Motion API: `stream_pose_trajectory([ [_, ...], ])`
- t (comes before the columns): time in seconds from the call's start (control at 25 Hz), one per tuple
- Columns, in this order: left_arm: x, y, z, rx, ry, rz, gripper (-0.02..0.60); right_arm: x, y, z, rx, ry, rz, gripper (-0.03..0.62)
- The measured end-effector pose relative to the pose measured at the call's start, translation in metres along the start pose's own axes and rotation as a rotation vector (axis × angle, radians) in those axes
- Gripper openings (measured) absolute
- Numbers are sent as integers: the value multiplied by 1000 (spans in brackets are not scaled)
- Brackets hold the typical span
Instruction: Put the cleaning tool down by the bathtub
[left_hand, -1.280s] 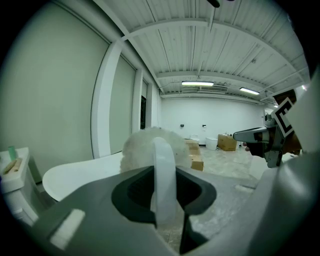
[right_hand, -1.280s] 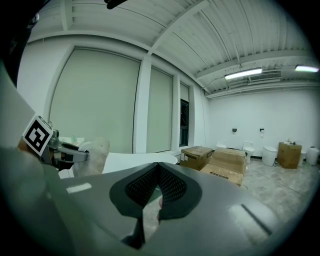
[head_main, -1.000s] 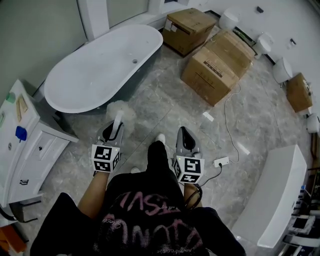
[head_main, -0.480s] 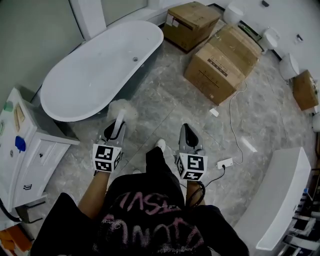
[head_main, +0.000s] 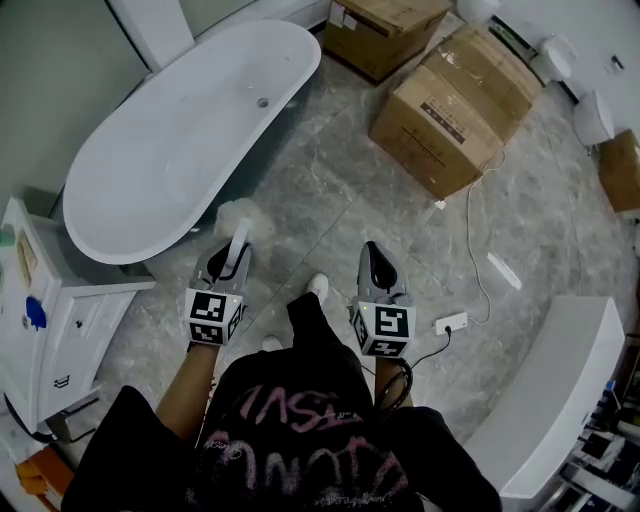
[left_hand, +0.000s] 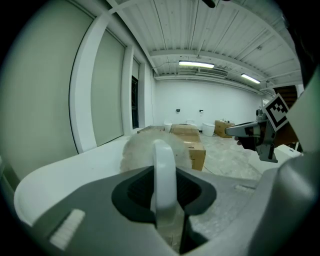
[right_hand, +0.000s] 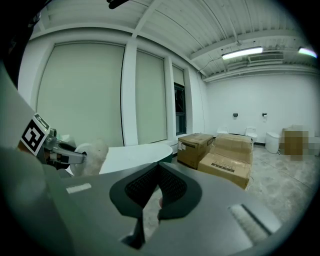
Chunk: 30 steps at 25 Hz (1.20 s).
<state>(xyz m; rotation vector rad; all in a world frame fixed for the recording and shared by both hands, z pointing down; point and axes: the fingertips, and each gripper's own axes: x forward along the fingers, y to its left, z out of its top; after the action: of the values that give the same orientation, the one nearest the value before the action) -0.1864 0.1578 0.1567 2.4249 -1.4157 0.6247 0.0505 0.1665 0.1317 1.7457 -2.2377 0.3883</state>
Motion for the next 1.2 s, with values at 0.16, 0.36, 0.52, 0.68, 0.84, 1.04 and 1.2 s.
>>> stream_pose_trajectory([
  [0.16,48,-6,6,-1,47,-21,89,36,-29,7,-1,18,16,14],
  [0.36,89,-16,23,17,70,-43,89,68,-61,14,22,30,34,14],
  [0.52,101,-16,30,31,89,-28,89,82,-75,10,39,47,46,14],
  [0.68,104,-10,36,36,98,-10,90,93,-74,16,48,43,63,14],
  [0.84,110,-5,40,34,100,-2,89,102,-73,19,41,46,76,14],
  [1.04,127,1,41,33,107,-12,89,115,-82,14,33,71,62,14],
  [1.2,145,6,40,35,115,-33,89,127,-89,15,44,74,38,14],
])
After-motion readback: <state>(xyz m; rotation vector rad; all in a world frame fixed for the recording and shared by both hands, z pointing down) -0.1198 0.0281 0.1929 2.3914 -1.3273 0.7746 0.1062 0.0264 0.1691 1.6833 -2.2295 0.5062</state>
